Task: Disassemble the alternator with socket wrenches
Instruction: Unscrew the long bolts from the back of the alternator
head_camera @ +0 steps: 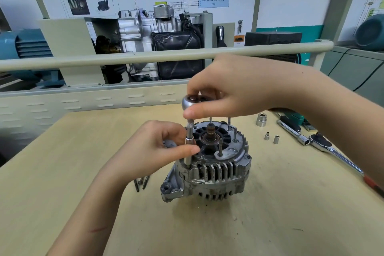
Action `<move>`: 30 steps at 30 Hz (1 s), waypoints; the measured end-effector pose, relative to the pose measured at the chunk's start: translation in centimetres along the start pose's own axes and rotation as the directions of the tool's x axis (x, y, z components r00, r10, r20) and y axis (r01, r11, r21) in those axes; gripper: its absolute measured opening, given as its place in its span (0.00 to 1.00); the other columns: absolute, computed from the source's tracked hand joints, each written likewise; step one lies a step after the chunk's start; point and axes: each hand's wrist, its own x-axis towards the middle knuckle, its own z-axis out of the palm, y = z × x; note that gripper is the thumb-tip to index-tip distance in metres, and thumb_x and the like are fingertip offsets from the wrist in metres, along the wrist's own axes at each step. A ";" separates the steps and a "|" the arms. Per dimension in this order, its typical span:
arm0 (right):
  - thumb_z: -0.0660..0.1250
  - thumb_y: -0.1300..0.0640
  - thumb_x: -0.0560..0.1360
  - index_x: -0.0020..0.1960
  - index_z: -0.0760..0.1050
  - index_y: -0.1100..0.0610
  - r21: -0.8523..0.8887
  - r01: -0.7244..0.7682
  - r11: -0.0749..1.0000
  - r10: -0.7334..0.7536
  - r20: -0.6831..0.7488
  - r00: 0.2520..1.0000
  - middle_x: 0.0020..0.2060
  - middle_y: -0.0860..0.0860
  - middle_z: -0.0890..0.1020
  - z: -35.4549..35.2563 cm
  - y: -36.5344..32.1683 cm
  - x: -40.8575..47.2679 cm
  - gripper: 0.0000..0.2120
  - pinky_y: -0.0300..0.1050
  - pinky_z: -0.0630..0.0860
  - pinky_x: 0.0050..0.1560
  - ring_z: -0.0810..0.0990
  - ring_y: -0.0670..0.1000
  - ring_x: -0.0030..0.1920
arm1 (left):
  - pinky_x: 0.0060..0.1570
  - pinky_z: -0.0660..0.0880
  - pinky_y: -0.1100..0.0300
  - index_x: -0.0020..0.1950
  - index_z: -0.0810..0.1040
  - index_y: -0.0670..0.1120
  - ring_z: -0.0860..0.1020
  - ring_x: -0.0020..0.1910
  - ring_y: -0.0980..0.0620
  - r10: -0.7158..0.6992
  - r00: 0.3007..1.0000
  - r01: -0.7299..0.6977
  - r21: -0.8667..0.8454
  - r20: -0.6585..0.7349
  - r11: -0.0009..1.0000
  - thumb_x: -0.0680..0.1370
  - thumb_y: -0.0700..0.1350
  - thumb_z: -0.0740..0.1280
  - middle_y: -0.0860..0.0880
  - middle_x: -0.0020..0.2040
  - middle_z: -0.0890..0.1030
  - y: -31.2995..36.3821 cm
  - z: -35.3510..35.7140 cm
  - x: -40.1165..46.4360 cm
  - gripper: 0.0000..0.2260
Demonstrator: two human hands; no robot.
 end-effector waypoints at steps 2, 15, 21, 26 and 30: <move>0.52 0.36 0.67 0.45 0.77 0.57 0.012 -0.005 1.000 0.005 0.008 1.000 0.28 0.47 0.72 0.2 0.1 -0.1 0.28 0.39 0.65 0.34 0.70 0.46 0.32 | 0.43 0.76 0.55 0.32 0.78 0.59 0.81 0.39 0.53 -0.013 1.000 0.013 0.006 -0.012 1.000 0.65 0.56 0.71 0.56 0.32 0.81 0.0 0.1 0.1 0.04; 0.54 0.37 0.69 0.44 0.75 0.55 0.005 0.024 1.000 -0.024 -0.006 1.000 0.29 0.45 0.73 0.1 0.0 0.0 0.23 0.38 0.66 0.34 0.70 0.43 0.33 | 0.43 0.76 0.58 0.35 0.81 0.55 0.81 0.42 0.50 0.024 1.000 -0.025 -0.038 -0.015 0.999 0.66 0.53 0.71 0.49 0.37 0.83 0.1 0.1 0.0 0.03; 0.52 0.37 0.68 0.43 0.75 0.56 0.015 0.010 1.000 -0.010 0.004 1.000 0.28 0.46 0.72 0.2 -0.1 -0.2 0.25 0.38 0.64 0.33 0.69 0.45 0.30 | 0.44 0.75 0.61 0.36 0.81 0.55 0.81 0.41 0.54 -0.004 0.999 0.002 -0.048 -0.033 0.999 0.65 0.56 0.73 0.53 0.38 0.83 0.1 0.2 0.1 0.07; 0.59 0.46 0.75 0.46 0.75 0.54 0.083 0.042 0.996 -0.047 0.052 0.998 0.35 0.44 0.77 0.0 0.1 -0.2 0.12 0.35 0.68 0.39 0.72 0.42 0.36 | 0.43 0.73 0.72 0.43 0.82 0.61 0.81 0.44 0.61 0.012 0.997 -0.005 -0.088 0.077 0.996 0.68 0.49 0.70 0.57 0.42 0.84 0.3 -0.3 0.0 0.07; 0.59 0.44 0.74 0.49 0.76 0.54 0.053 0.054 0.997 -0.055 0.018 0.998 0.36 0.43 0.77 0.1 0.0 -0.1 0.15 0.34 0.68 0.40 0.73 0.41 0.37 | 0.42 0.74 0.68 0.39 0.83 0.59 0.81 0.39 0.58 0.019 0.999 -0.016 -0.073 0.032 0.997 0.67 0.49 0.71 0.53 0.38 0.84 0.2 -0.2 0.0 0.04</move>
